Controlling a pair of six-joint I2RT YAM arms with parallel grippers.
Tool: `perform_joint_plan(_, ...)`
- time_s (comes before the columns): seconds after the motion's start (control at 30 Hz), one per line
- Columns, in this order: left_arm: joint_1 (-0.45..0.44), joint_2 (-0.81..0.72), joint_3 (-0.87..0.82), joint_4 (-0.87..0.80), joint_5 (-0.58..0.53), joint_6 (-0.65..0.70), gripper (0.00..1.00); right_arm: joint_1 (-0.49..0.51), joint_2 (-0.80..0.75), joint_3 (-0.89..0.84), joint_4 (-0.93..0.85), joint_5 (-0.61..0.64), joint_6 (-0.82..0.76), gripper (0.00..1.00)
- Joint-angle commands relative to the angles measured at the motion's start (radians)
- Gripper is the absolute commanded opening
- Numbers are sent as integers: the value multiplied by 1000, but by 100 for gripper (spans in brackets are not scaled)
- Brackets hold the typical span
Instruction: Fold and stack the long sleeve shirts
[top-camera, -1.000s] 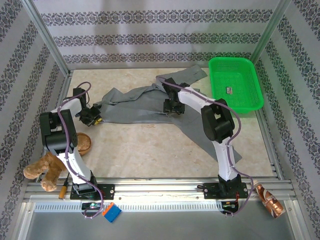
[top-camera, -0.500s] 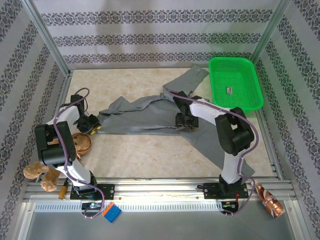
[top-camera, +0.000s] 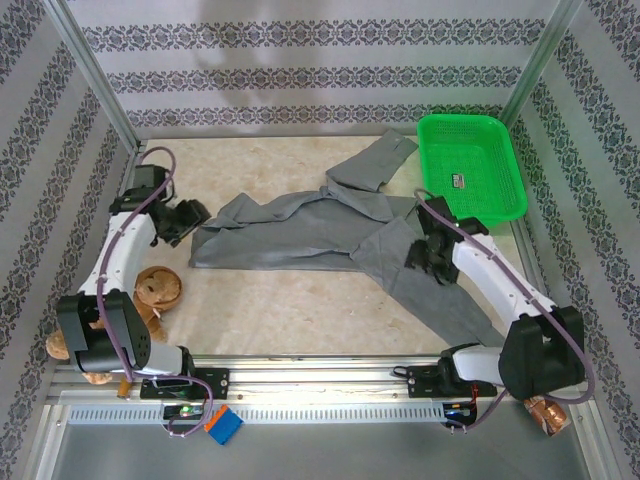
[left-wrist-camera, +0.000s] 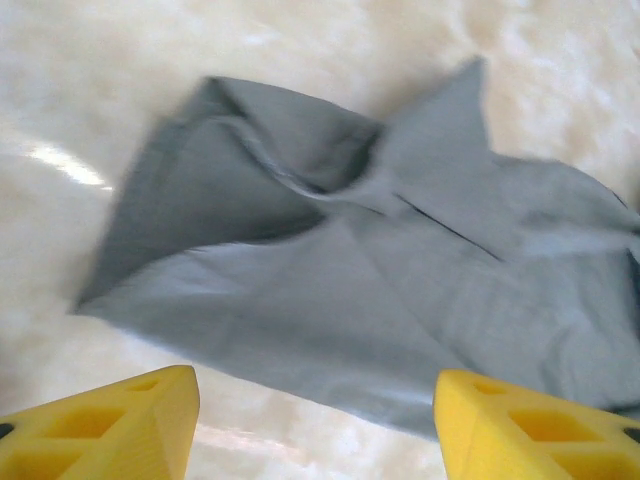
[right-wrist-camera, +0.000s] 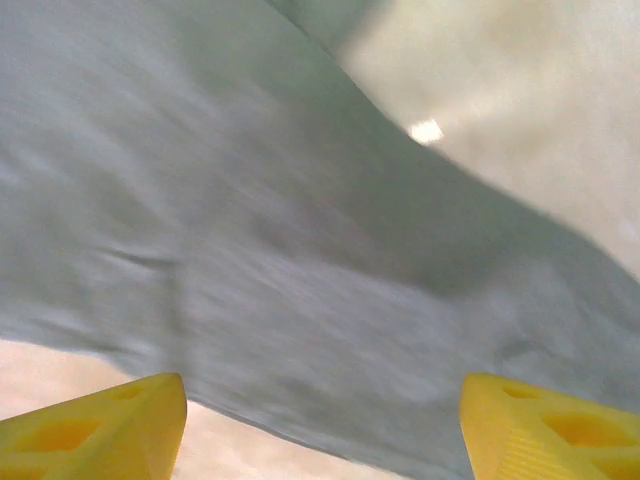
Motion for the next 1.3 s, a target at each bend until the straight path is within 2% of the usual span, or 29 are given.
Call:
perform_joint_plan(0.0, -129, 35, 26, 25, 23, -15, 64, -17, 7, -101, -40, 10, 46, 72)
perform_joint_plan(0.3, -364, 93, 31, 187, 59, -31, 65, 11, 160, -164, 79, 23, 117, 68)
perform_joint_plan(0.4, -405, 89, 27, 215, 63, -13, 66, 25, 212, -141, 93, 42, 126, 54)
perform_joint_plan(0.57, -416, 23, -21, 297, 81, -17, 70, 33, 280, -85, 103, 55, 115, 45)
perform_joint_plan(0.77, -416, -63, 15, 306, 37, 52, 77, 38, 323, -41, 123, 37, 94, 12)
perform_joint_plan(0.87, -416, -80, 35, 295, 34, 77, 81, 48, 305, -24, 122, 16, 95, 1)
perform_joint_plan(0.9, -415, -80, 40, 287, 36, 80, 84, 56, 290, -14, 111, 14, 94, 0)
perform_joint_plan(0.93, -415, -77, 45, 278, 42, 84, 100, 68, 268, 2, 97, 17, 93, 0)
perform_joint_plan(1.13, -417, -65, 1, 294, 77, 69, 100, 110, 130, 126, 25, 8, 85, 0)
perform_joint_plan(1.27, -418, -60, -44, 310, 71, 66, 100, 137, 126, 254, 5, -12, 63, 0)
